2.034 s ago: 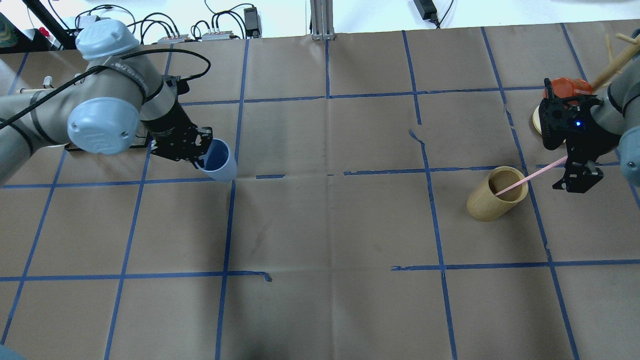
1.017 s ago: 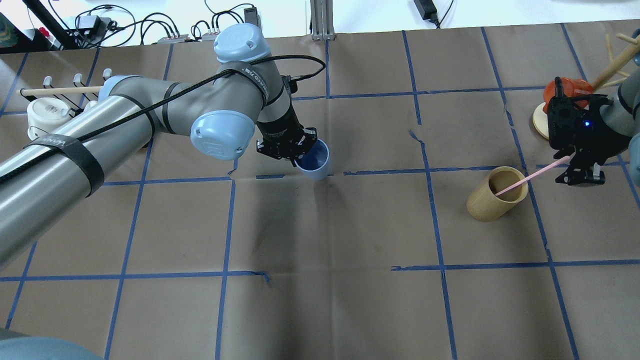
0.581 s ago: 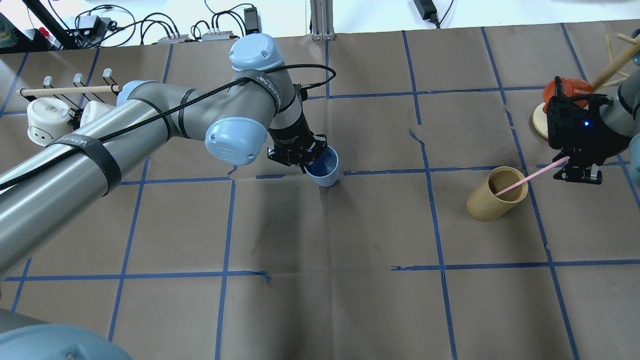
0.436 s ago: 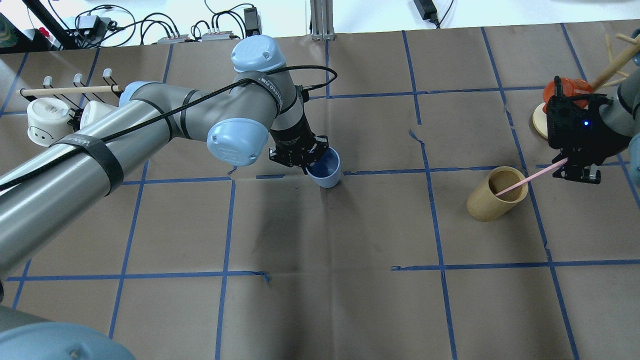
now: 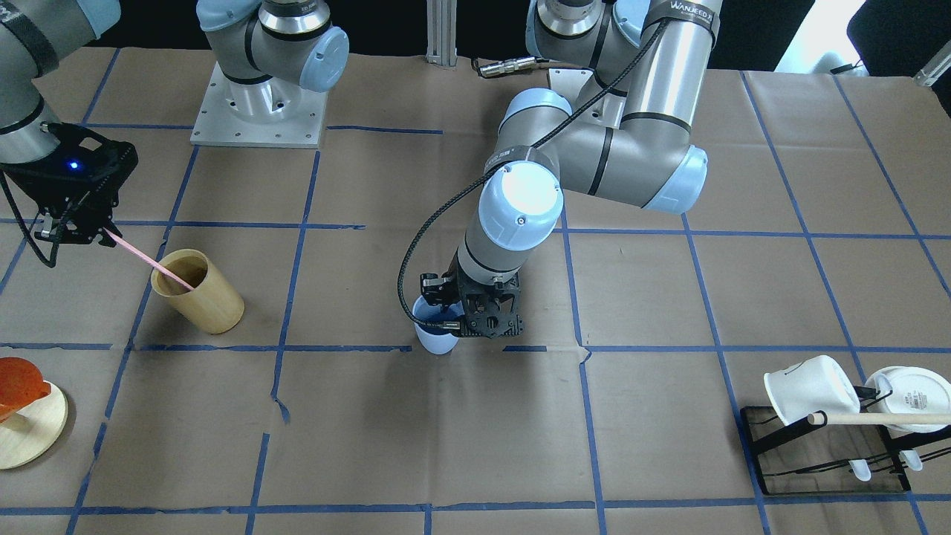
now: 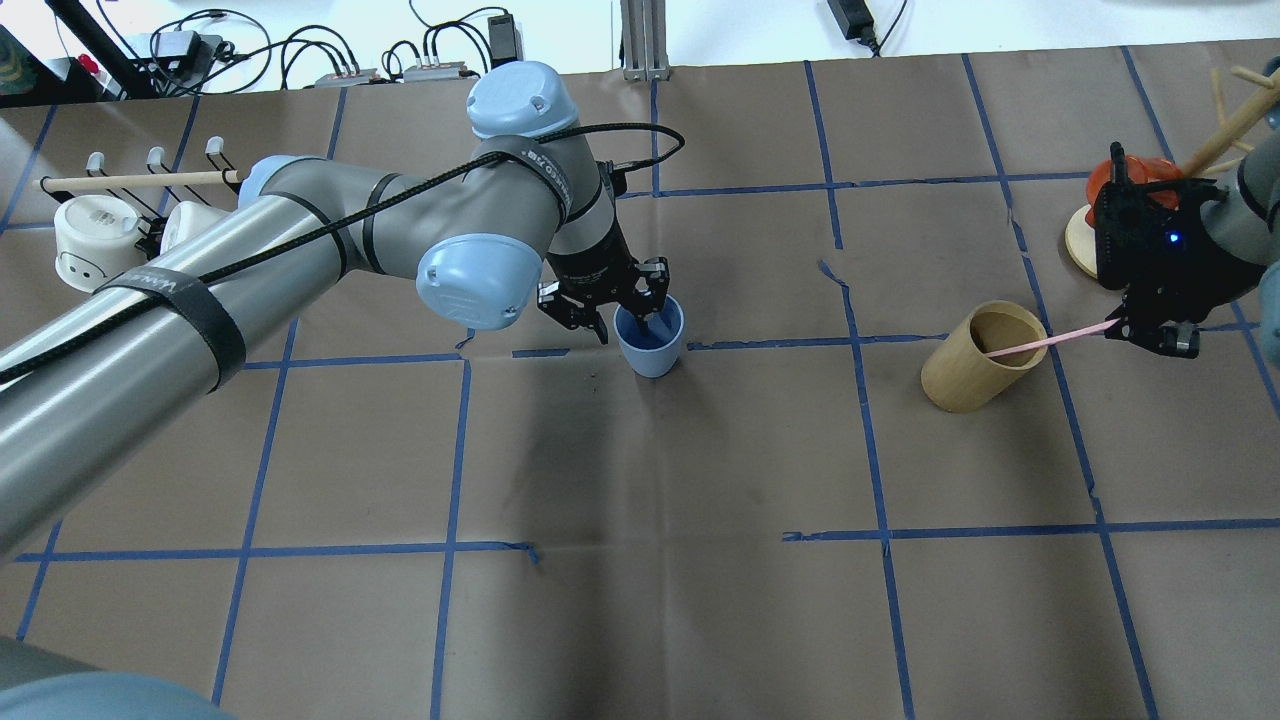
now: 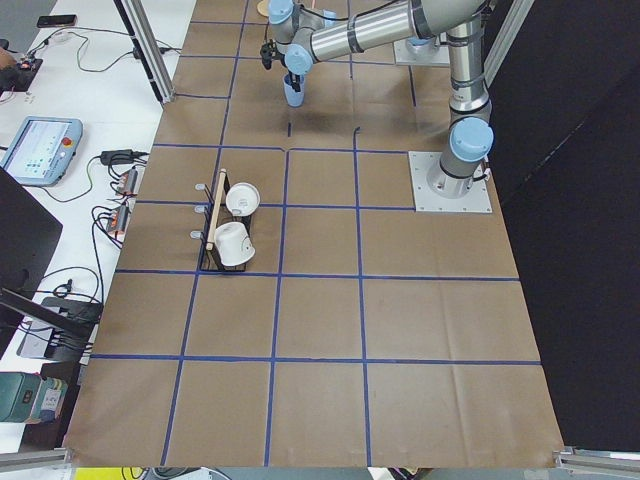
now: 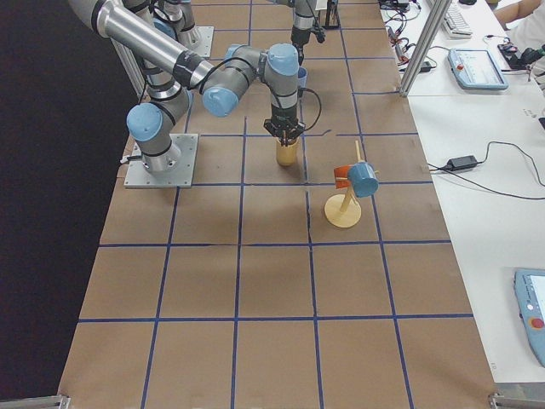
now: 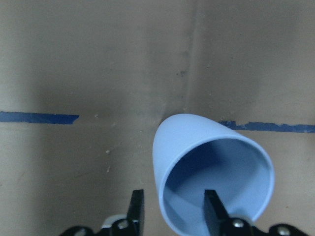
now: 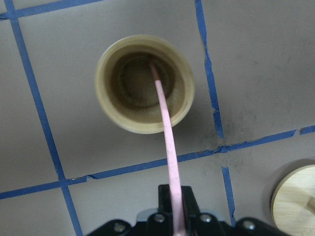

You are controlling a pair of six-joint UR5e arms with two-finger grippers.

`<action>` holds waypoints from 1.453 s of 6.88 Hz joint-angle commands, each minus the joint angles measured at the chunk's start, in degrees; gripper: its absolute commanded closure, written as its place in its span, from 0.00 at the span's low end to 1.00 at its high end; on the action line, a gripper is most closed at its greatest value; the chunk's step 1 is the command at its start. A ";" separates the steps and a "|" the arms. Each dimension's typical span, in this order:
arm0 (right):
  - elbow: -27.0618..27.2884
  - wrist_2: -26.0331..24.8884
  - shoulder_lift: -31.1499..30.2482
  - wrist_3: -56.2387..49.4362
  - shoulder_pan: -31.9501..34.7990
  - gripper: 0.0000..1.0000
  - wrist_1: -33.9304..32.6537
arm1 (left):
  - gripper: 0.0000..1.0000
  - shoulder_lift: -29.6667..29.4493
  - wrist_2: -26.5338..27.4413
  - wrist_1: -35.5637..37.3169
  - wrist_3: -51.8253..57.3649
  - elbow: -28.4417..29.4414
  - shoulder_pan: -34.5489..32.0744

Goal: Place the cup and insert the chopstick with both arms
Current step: 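Release the blue cup with the left gripper while the right lifts the chopstick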

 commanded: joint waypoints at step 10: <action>-23.04 0.60 0.61 9.83 5.63 0.97 18.75 | 0.00 22.07 10.19 -25.56 19.99 4.91 15.70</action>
